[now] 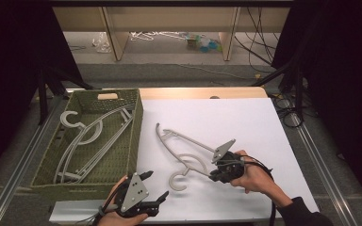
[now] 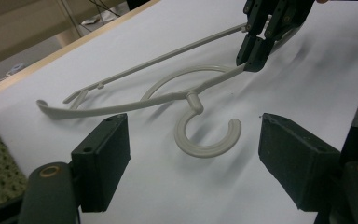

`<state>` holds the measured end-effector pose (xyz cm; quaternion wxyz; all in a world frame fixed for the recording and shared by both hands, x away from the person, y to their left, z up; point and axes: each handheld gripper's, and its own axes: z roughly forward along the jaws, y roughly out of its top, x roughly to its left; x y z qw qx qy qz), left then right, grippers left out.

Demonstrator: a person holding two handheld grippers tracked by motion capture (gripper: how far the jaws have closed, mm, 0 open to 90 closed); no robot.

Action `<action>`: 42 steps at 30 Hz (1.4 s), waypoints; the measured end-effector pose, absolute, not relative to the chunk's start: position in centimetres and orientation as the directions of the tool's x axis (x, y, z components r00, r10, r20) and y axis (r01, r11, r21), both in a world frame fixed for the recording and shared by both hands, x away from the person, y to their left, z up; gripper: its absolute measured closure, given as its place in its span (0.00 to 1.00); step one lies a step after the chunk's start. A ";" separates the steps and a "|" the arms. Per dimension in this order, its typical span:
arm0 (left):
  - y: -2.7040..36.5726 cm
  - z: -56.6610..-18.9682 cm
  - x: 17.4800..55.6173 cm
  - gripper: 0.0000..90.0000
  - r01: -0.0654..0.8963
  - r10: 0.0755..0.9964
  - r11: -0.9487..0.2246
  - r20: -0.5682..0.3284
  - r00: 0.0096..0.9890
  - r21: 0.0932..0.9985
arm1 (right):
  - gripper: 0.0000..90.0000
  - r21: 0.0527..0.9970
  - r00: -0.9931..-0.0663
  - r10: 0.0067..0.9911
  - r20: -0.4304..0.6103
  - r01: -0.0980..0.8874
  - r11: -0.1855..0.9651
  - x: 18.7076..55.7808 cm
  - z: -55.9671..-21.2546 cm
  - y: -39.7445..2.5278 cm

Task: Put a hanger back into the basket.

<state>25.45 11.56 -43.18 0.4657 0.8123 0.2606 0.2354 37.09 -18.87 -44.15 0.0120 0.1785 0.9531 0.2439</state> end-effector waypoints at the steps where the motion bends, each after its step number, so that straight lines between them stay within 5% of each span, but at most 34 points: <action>1: 11.6 -43.2 25.4 0.28 0.204 0.643 -0.430 0.140 0.753 0.879 | 0.90 0.469 -0.936 0.346 0.064 0.334 0.817 37.1 -44.1 -18.9; 19: 7.1 -43.8 29.6 0.37 0.211 0.535 -0.653 0.245 0.809 0.728 | 0.90 0.501 -0.965 0.236 0.115 0.262 0.825 33.6 -42.5 -22.2; 36: 4.4 -45.3 31.6 0.51 0.070 0.359 -0.779 0.352 0.864 0.623 | 0.90 0.494 -0.972 0.212 0.104 0.235 0.837 32.5 -42.3 -22.7; 42: 3.9 -45.5 32.0 0.58 -0.059 0.227 -0.812 0.407 0.885 0.581 | 0.90 0.492 -0.974 0.203 0.098 0.224 0.841 32.5 -42.2 -22.7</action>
